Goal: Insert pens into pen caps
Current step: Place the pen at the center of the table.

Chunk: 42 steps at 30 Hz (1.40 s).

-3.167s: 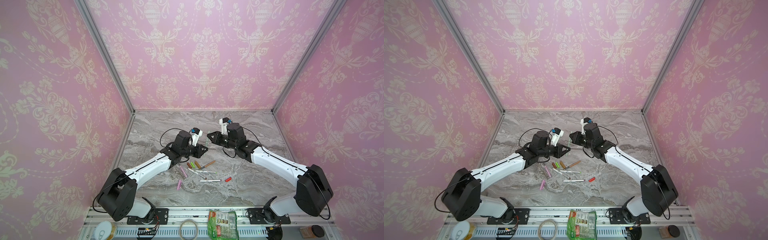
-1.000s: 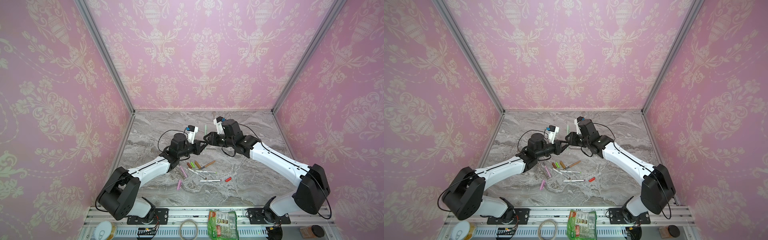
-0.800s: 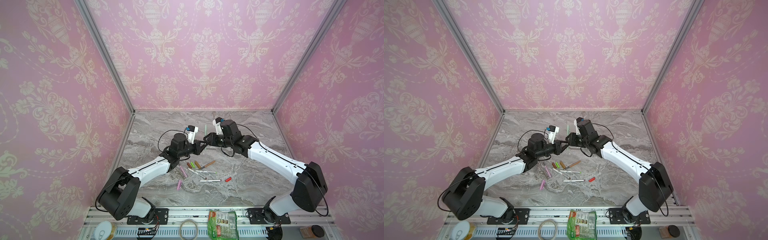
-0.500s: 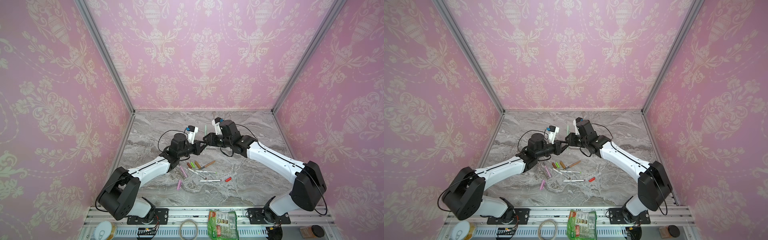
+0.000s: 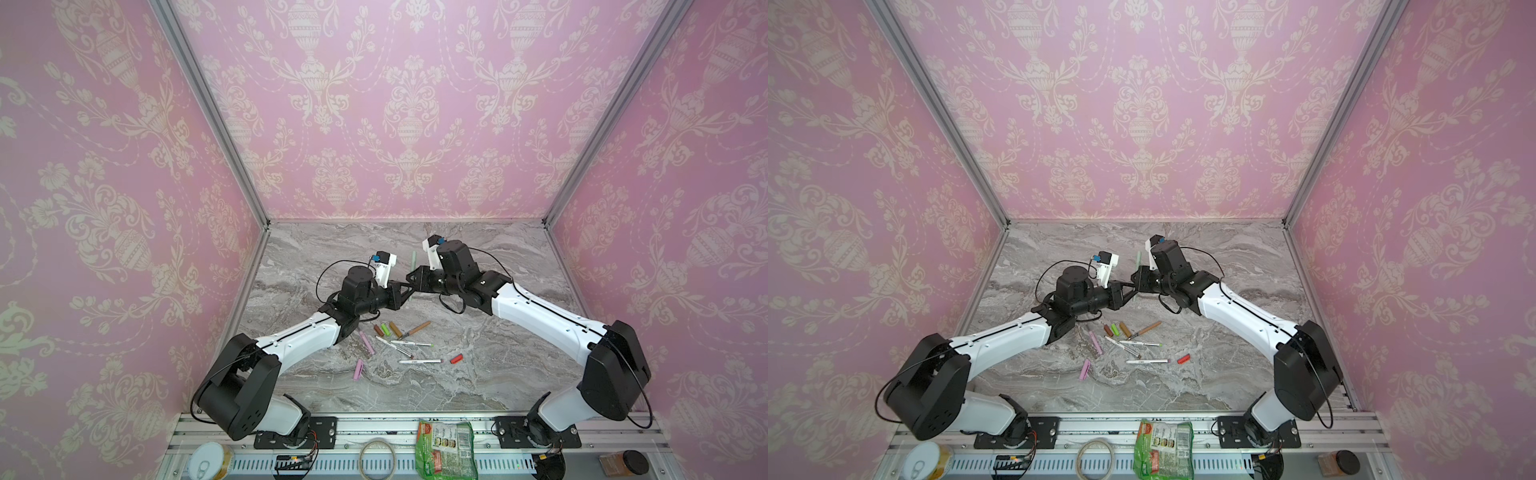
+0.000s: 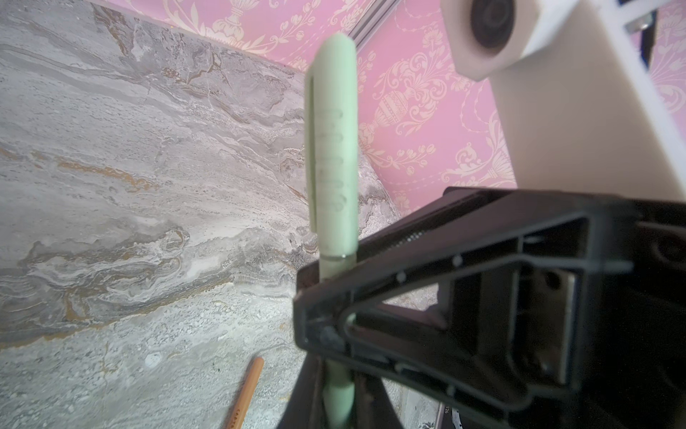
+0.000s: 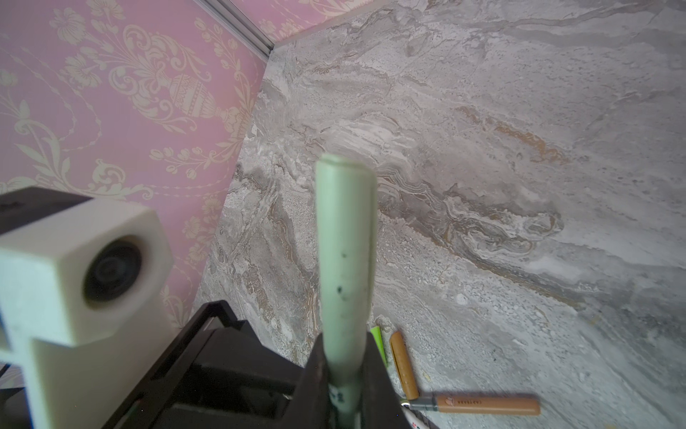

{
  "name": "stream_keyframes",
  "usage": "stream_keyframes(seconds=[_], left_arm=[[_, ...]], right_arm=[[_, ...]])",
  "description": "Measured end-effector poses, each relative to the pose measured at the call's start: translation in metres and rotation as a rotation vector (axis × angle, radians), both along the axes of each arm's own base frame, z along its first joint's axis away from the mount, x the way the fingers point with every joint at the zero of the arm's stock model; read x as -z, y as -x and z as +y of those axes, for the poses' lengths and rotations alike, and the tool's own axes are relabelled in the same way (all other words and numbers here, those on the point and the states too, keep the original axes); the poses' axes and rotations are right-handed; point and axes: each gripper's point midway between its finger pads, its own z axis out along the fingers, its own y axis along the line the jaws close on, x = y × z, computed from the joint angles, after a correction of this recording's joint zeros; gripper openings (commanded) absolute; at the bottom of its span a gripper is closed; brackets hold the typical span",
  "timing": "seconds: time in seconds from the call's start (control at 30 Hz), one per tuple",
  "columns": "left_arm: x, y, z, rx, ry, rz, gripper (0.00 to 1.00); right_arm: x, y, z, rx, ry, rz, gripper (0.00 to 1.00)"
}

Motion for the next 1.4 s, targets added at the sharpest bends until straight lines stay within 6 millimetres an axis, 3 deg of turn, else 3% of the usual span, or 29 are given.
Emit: stream_keyframes(seconds=[0.07,0.23,0.53,0.7,0.83,1.17,1.4], left_arm=[[0.0,0.0,0.0,0.0,0.001,-0.002,0.34],[-0.005,0.003,0.004,-0.009,0.005,-0.021,0.5],[-0.014,0.023,0.028,-0.046,-0.037,-0.12,0.68],[-0.021,0.022,0.04,-0.099,-0.083,-0.176,0.71],[-0.02,0.019,0.05,-0.146,-0.12,-0.203,0.71],[-0.015,0.017,0.058,-0.173,-0.179,-0.223,0.71],[-0.015,0.017,0.058,-0.172,-0.182,-0.225,0.71]], right_arm=[[0.0,-0.002,-0.003,0.019,0.005,0.001,0.08],[0.007,-0.01,-0.024,0.081,0.036,0.029,0.08],[0.014,-0.011,-0.08,0.165,0.156,0.074,0.09],[0.033,-0.01,-0.114,0.185,0.291,0.141,0.1],[0.056,-0.016,-0.127,0.169,0.407,0.186,0.12],[0.147,-0.015,-0.147,0.088,0.65,0.362,0.12],[0.163,-0.02,-0.157,0.1,0.671,0.392,0.13]])
